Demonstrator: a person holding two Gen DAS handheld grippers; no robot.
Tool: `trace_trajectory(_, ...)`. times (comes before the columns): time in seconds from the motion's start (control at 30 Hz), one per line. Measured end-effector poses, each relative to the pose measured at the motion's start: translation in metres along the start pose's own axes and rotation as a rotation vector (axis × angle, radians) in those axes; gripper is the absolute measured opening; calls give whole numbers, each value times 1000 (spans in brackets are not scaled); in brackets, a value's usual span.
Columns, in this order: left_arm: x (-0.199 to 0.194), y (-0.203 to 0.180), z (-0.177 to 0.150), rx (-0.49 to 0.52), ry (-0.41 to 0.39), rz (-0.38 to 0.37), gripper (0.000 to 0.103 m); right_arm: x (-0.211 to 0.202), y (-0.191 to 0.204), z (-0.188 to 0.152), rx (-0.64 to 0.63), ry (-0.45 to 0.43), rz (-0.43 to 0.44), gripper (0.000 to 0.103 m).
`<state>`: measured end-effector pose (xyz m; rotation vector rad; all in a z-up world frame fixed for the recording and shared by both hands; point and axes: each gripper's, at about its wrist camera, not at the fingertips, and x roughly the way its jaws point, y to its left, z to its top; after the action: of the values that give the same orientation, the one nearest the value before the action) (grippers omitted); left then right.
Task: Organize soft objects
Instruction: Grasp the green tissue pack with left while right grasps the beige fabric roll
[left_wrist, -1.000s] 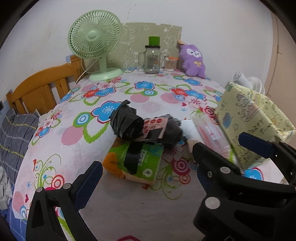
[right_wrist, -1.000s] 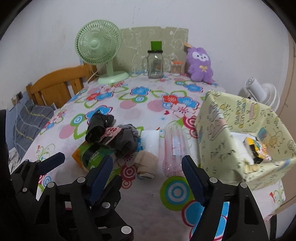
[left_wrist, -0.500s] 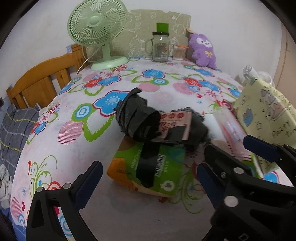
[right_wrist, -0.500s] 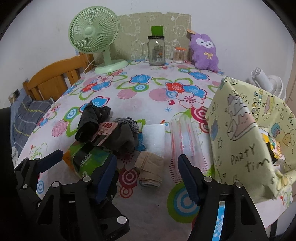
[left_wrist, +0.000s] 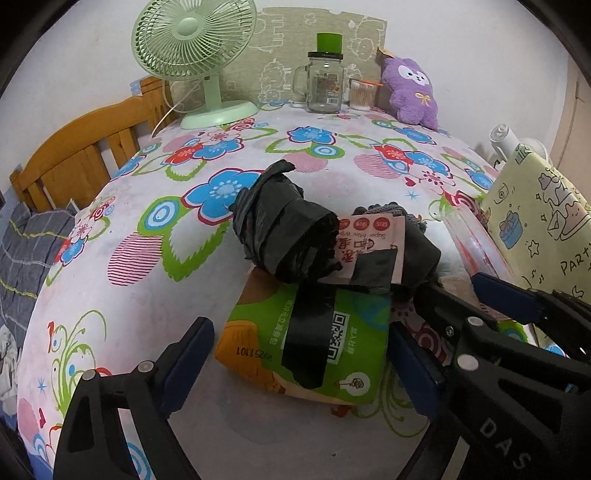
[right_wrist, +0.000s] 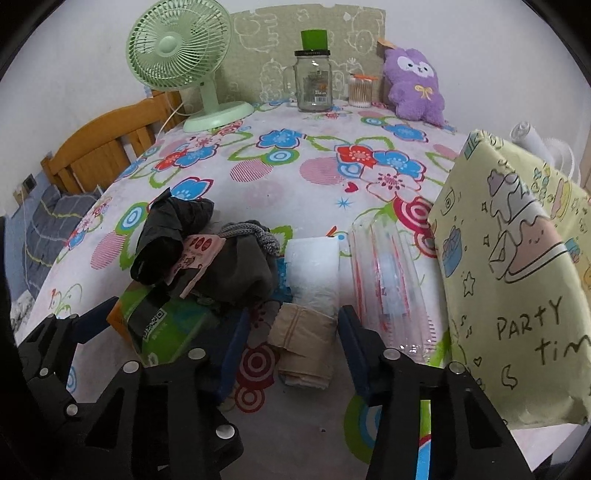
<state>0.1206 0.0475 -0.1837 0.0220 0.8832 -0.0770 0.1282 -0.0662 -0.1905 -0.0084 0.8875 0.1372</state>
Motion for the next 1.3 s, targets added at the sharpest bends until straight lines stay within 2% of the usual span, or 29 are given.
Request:
trace_trajectory(0.2, -4, -6, -1, 22, -6, -18, 78, 1, -1, -1, 15, 12, 22, 39)
trace_trajectory(0.4, -6, -8, -2, 27, -6, -18, 75, -2, 0, -3, 12, 18, 37, 27)
trace_trajectory(0.63, -12, -14, -6, 22, -1, -27, 74, -9, 2, -6, -2, 19, 46, 18)
trace_trajectory(1.3, -49, -28, -7, 11, -71, -24, 74, -51, -4, -9, -1, -57, 43, 15)
